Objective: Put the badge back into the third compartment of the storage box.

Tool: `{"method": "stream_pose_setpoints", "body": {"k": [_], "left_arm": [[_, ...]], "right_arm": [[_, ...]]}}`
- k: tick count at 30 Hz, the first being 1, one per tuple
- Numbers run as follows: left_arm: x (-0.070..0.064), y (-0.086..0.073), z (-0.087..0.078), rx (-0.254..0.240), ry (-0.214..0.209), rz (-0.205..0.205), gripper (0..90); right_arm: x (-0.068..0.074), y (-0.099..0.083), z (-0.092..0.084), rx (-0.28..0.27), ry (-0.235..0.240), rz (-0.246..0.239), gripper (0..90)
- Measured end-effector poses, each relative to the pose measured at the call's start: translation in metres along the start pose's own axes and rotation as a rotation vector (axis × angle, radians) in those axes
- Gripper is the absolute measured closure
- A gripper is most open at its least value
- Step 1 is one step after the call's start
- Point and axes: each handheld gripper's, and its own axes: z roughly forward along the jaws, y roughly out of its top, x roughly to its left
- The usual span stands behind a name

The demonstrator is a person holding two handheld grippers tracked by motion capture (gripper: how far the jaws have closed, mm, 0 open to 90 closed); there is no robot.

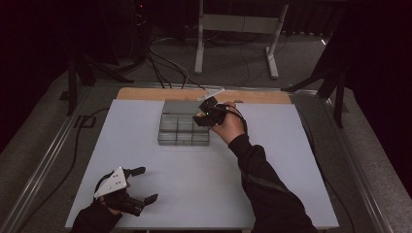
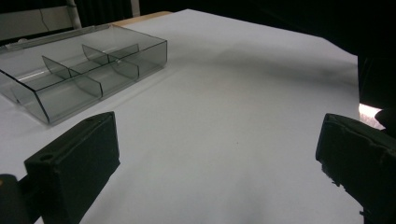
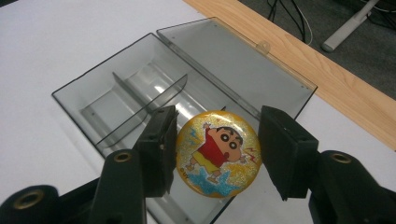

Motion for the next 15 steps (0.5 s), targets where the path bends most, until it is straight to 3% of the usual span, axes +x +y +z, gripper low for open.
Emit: {"method": "stream_pose_setpoints", "body": {"k": [15], "left_arm": [[0.000, 0.000, 0.000, 0.001, -0.003, 0.001, 0.0]], "right_arm": [[-0.010, 0.000, 0.029, 0.059, -0.008, 0.058, 47.5]]}}
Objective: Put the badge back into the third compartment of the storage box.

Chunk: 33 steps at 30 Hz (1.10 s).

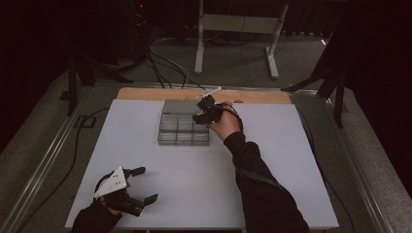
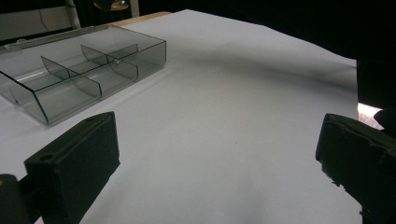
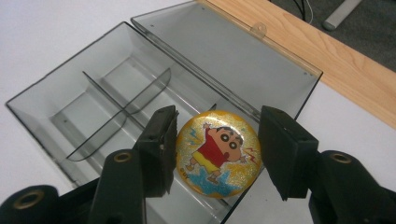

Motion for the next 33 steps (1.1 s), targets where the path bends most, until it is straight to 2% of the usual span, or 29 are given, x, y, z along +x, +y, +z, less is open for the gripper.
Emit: {"method": "stream_pose_setpoints", "body": {"k": [21, 33], "left_arm": [[0.000, 0.000, 0.000, 0.002, 0.000, 0.001, 0.0], [0.000, -0.001, 0.001, 0.005, -0.003, 0.000, 0.0]], "right_arm": [[-0.006, -0.004, 0.032, 0.076, -0.014, 0.032, 47.4], [-0.006, -0.009, 0.048, 0.125, -0.022, 0.030, 47.4]]}}
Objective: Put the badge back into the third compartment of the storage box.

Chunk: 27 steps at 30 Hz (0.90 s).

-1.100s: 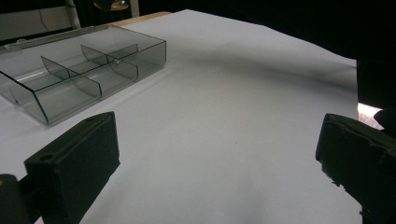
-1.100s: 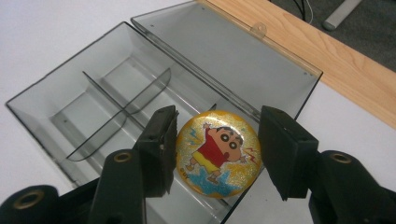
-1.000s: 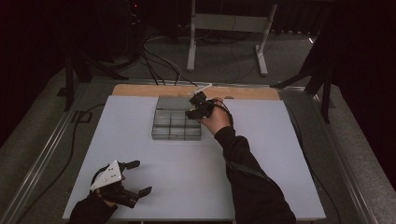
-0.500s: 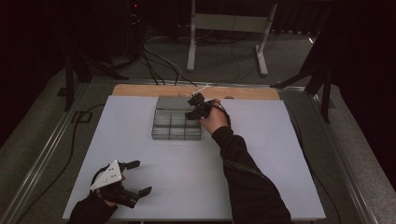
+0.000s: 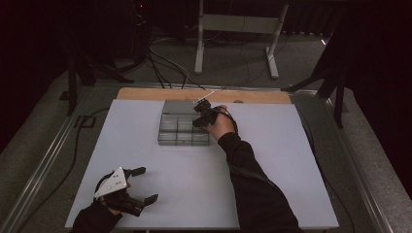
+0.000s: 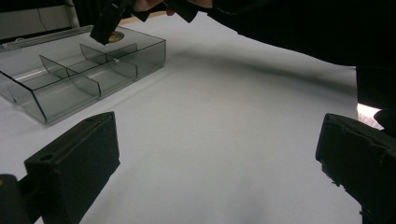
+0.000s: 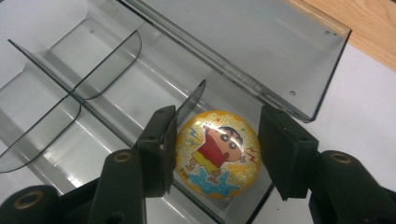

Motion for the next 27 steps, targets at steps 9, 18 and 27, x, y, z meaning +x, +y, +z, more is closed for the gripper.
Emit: {"method": "stream_pose_setpoints", "body": {"k": [9, 18, 27], "left_arm": [[0.000, 0.000, 0.000, -0.003, -0.003, -0.001, 0.0], [0.000, 0.000, 0.000, -0.002, -0.004, -0.001, 0.0], [0.000, 0.000, 0.000, -0.003, -0.002, -0.002, 0.0]], "right_arm": [[0.002, 0.001, -0.002, -0.017, 0.015, -0.002, 47.2], [0.006, 0.003, -0.010, -0.061, -0.013, -0.044, 47.0], [0.004, 0.002, -0.016, -0.121, -0.013, -0.068, 27.8]]}}
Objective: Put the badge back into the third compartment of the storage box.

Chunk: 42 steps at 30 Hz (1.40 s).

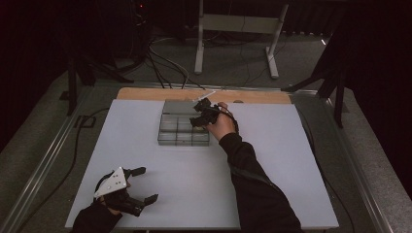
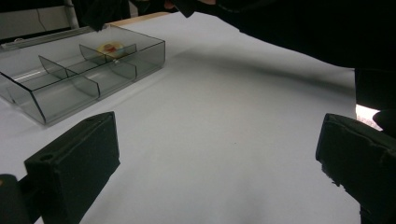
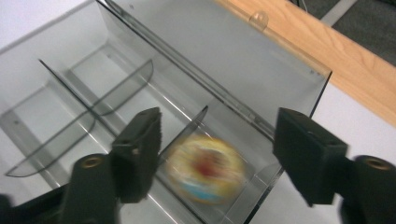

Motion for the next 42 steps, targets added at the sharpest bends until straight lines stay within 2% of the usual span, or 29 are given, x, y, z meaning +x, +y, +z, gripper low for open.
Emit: {"method": "stream_pose_setpoints", "body": {"k": [3, 5, 6, 8, 13, 15, 19, 24, 28, 34, 42], "left_arm": [[0.000, 0.001, 0.000, -0.006, -0.002, -0.001, 0.0], [0.000, 0.000, 0.000, -0.003, -0.002, -0.001, 0.0], [0.000, 0.000, 0.000, -0.001, -0.001, 0.000, 0.0], [0.000, 0.000, 0.000, -0.004, -0.002, -0.001, 0.0], [0.000, 0.000, 0.000, 0.001, -0.001, 0.002, 0.0], [0.000, 0.001, 0.000, -0.005, -0.002, -0.003, 0.0], [0.000, 0.001, 0.001, 0.001, 0.001, 0.004, 0.0], [0.000, 0.000, 0.002, 0.009, 0.003, 0.001, 0.0], [0.000, 0.000, 0.002, 0.006, 0.005, 0.000, 0.0], [-0.001, 0.000, 0.002, 0.009, 0.004, 0.000, 0.0], [-0.001, 0.001, 0.003, 0.014, 0.002, 0.006, 0.0]], "right_arm": [[0.002, 0.001, -0.006, -0.020, 0.008, -0.011, 16.4], [0.001, 0.002, -0.012, -0.035, 0.013, 0.010, 13.9], [0.001, 0.002, -0.015, -0.037, 0.023, 0.026, 11.0], [0.000, 0.001, -0.020, -0.034, 0.060, 0.021, 0.2], [-0.002, -0.005, -0.034, -0.026, 0.121, 0.036, 0.0], [-0.001, -0.008, -0.039, -0.021, 0.145, 0.022, 0.0], [0.001, -0.017, -0.051, -0.062, 0.188, 0.003, 0.0], [0.001, -0.027, -0.068, -0.074, 0.200, -0.020, 0.0], [-0.001, -0.035, -0.082, -0.087, 0.215, -0.016, 0.0], [-0.002, -0.057, -0.102, -0.103, 0.241, -0.042, 0.0], [-0.007, -0.095, -0.115, -0.095, 0.265, -0.009, 0.0]]}}
